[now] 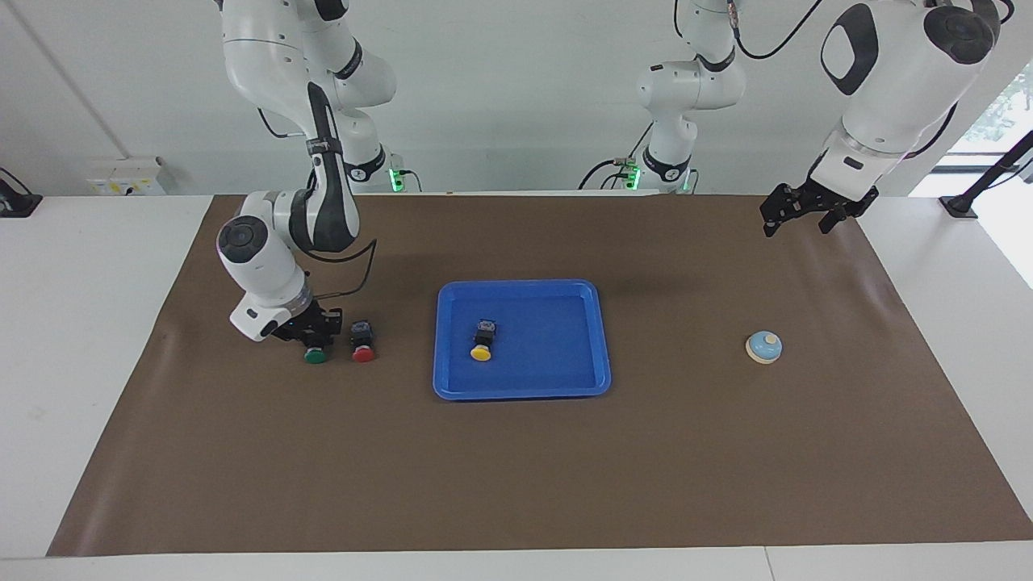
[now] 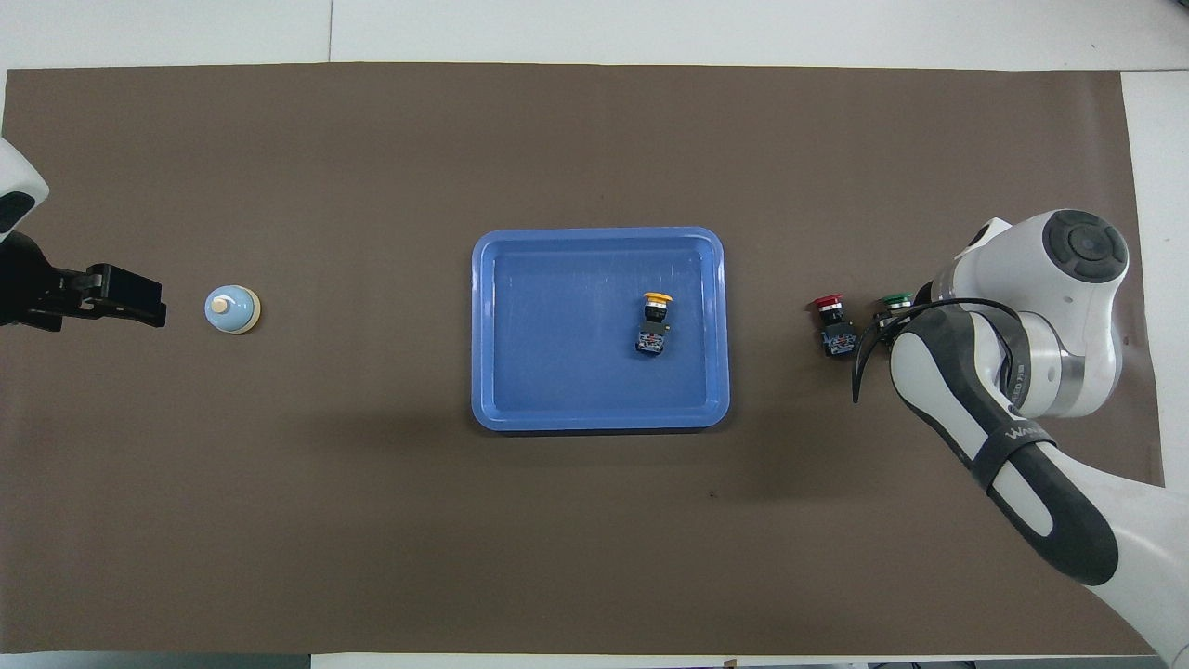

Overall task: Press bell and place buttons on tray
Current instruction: 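Move the right gripper back and grasp the green-capped button, then place the green button in the tray beside the yellow one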

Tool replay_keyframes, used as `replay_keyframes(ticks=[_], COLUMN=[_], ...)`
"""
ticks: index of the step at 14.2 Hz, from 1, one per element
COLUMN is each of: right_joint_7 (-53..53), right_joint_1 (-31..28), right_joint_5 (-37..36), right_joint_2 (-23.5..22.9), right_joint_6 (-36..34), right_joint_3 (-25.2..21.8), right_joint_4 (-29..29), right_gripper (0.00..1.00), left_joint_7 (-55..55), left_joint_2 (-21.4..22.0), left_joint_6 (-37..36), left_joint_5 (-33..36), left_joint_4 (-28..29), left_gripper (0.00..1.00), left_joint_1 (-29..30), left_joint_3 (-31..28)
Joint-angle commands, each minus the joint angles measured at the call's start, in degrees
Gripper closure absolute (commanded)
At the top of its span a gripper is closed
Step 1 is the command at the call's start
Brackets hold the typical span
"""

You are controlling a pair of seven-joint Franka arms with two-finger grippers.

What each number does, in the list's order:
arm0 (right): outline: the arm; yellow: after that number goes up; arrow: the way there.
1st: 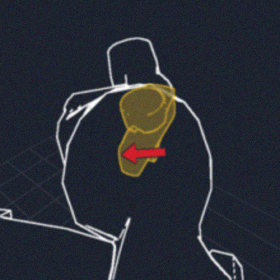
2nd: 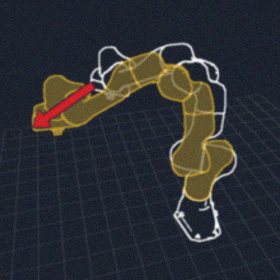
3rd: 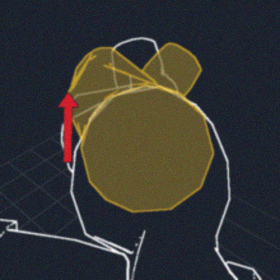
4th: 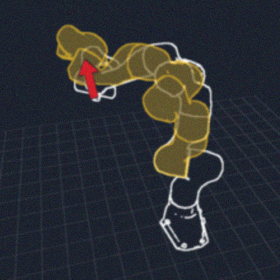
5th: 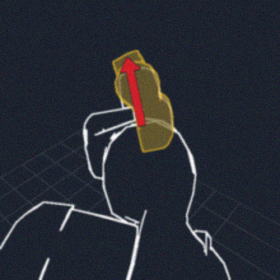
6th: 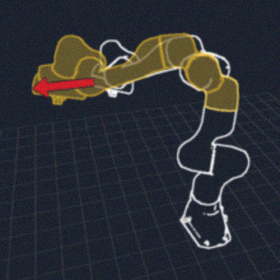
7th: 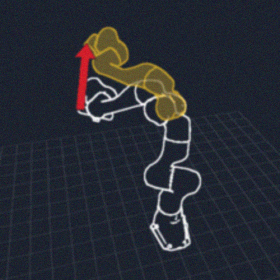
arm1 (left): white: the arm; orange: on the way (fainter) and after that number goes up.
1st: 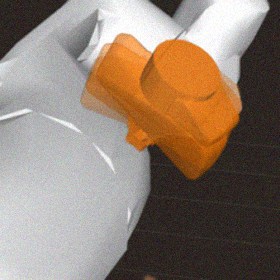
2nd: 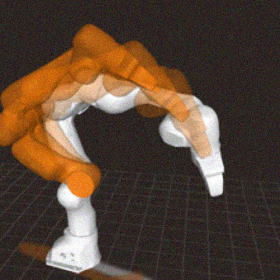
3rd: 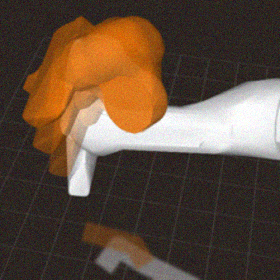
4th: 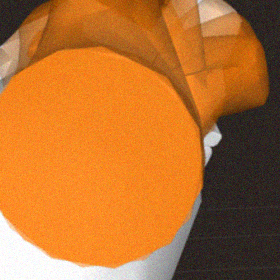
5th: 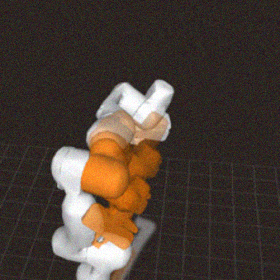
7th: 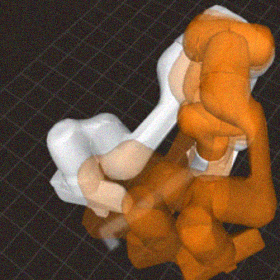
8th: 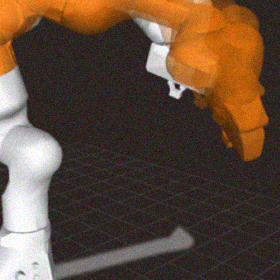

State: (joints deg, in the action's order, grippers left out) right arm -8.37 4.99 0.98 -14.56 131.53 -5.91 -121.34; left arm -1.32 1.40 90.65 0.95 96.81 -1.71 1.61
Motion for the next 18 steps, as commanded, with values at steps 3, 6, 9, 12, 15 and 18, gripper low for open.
replay_keyframes(ticks=[3,6,9,12,15,18], right_joint_7=[0.46,10.87,20.82,35.22,41.23,44.65], right_joint_1=[0.45,7.02,13.79,22.32,27.34,30.24], right_joint_5=[0.43,0.52,0.6,0.95,5.7,6.14], right_joint_2=[1.03,-0.2,-5.1,-13.8,-18.13,-20.32], right_joint_6=[-5.99,-12.51,-19.79,-22.37,-19.92,-18.95], right_joint_3=[2.12,2.66,2.66,2.75,2.66,2.75], right_joint_4=[8.28,15.59,26.64,38.69,40.83,41.97], right_gripper=[1.0,1.0,1.0,1.0,1.0,1.0], left_joint_7=[-0.08,-0.08,-0.08,-0.08,-0.08,-0.08], left_joint_2=[0.18,0.18,0.18,0.18,0.18,0.18], left_joint_6=[-0.47,-0.47,-0.47,-0.47,-0.47,-0.47], left_joint_5=[-0.34,-0.25,-0.25,-0.25,-0.25,-0.25], left_joint_4=[-0.13,-0.13,-0.13,-0.22,-0.13,-0.22], left_gripper=[0.0,0.0,0.0,0.0,0.0,0.0], left_joint_1=[0.57,0.57,0.57,0.57,0.57,0.57], left_joint_3=[0.32,0.32,0.32,0.32,0.32,0.32])
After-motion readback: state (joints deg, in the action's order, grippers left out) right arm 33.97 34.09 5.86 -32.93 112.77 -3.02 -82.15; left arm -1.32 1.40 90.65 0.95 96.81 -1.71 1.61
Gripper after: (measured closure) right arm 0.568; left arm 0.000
